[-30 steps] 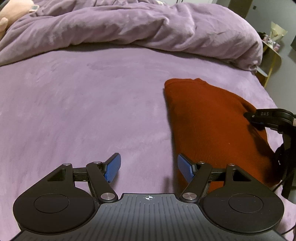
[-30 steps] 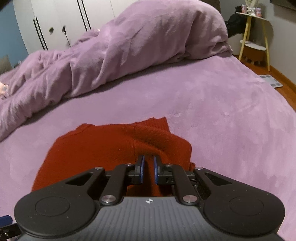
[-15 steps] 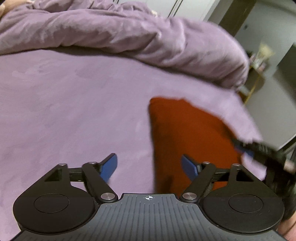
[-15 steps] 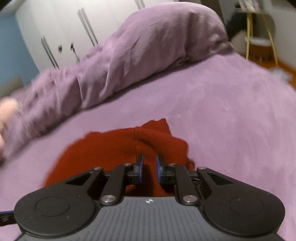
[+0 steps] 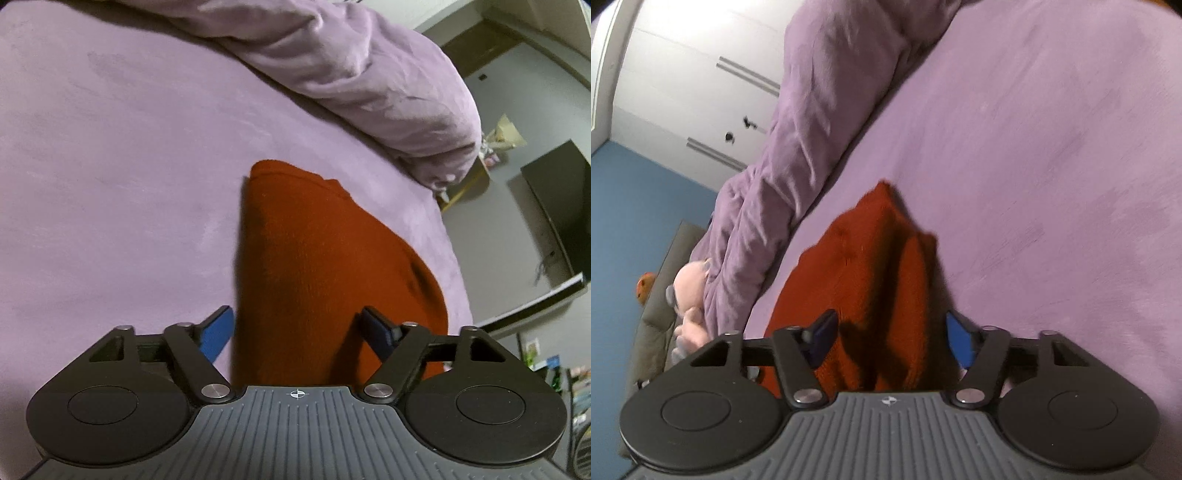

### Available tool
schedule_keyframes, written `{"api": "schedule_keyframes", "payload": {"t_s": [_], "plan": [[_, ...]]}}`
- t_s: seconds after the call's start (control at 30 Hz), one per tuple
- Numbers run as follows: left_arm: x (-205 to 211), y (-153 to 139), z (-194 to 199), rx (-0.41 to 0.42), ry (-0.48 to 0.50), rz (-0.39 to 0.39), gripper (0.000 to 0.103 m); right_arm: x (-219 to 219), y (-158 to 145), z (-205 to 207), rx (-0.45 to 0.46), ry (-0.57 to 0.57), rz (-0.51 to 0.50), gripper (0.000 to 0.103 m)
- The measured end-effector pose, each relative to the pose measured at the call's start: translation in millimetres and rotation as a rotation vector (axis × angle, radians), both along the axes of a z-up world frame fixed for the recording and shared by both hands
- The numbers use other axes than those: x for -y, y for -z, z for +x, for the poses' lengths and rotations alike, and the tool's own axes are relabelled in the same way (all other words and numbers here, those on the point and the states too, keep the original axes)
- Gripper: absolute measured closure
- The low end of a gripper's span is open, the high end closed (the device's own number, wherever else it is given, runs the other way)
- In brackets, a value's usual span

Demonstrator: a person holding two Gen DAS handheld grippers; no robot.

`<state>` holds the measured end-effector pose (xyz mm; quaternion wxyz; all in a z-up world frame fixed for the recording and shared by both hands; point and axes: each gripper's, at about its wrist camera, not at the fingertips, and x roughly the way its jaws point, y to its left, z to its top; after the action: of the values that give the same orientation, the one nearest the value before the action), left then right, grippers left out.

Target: Fold small clothes

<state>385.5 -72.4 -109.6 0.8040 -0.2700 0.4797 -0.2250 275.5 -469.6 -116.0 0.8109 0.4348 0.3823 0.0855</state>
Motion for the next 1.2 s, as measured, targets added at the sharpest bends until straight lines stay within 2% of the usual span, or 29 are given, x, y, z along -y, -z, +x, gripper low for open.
{"api": "schedule_keyframes", "payload": {"t_s": [0.13,0.2,0.3,0.4,0.5,0.63,0.77,0.83,0.9,0.97,1.0,1.03,1.07,1.13,1.2], "plan": [[6.2,5.6,6.4,-0.034,-0.023,0.001,0.037,-6.4,9.7,13.7,-0.008,-0.006,0.062,0.057],[4.9,8.8,5.7,-0.04,-0.043,-0.011,0.048,-7.8,14.9,16.8,-0.009,0.011,0.101,0.059],[3.3,4.8,0.4,-0.026,-0.06,-0.022,0.057,-14.6,18.7,16.4,-0.01,0.041,0.139,0.069],[-4.1,-6.3,-5.7,-0.001,-0.048,-0.043,0.061,-28.4,7.5,12.4,0.021,0.025,0.147,0.071],[-16.3,-25.7,-19.3,0.031,-0.017,-0.057,0.064,-44.9,-8.1,9.7,0.056,-0.009,0.207,0.072],[-49.3,-55.3,-48.7,0.068,-0.019,-0.048,0.069,-86.4,-29.0,8.8,0.06,-0.098,0.219,0.072],[-98.3,-71.9,-80.2,0.094,-0.118,0.01,0.073,-128.4,-28.0,4.6,0.029,-0.192,0.241,0.072],[-113.5,-74.4,-88.8,0.113,-0.14,0.102,0.076,-147.1,-21.7,1.8,0.004,-0.225,0.201,0.071],[-123.9,-76.8,-91.1,0.104,-0.153,0.183,0.076,-151.7,-22.4,-0.3,-0.026,-0.188,0.137,0.063],[-129.2,-83.4,-92.0,0.125,-0.169,0.219,0.075,-152.5,-40.5,-2.7,-0.034,-0.116,-0.019,0.051],[-130.5,-86.6,-90.1,0.141,-0.175,0.226,0.072,-155.5,-56.5,-5.9,-0.026,-0.069,-0.137,0.045],[-129.7,-89.2,-86.9,0.152,-0.185,0.233,0.067,-160.0,-70.9,-7.9,-0.016,-0.023,-0.231,0.04],[-127.1,-91.2,-81.9,0.157,-0.195,0.238,0.057,-165.7,-84.5,-9.3,0.02,0.005,-0.284,0.04],[-114.7,-91.7,-70.6,0.167,-0.21,0.263,0.054,-180.8,-103.6,-5.4,0.073,0.018,-0.278,0.041],[-98.8,-90.0,-59.5,0.169,-0.203,0.296,0.051,-200.0,-113.2,10.5,0.101,-0.015,-0.272,0.047]]}}
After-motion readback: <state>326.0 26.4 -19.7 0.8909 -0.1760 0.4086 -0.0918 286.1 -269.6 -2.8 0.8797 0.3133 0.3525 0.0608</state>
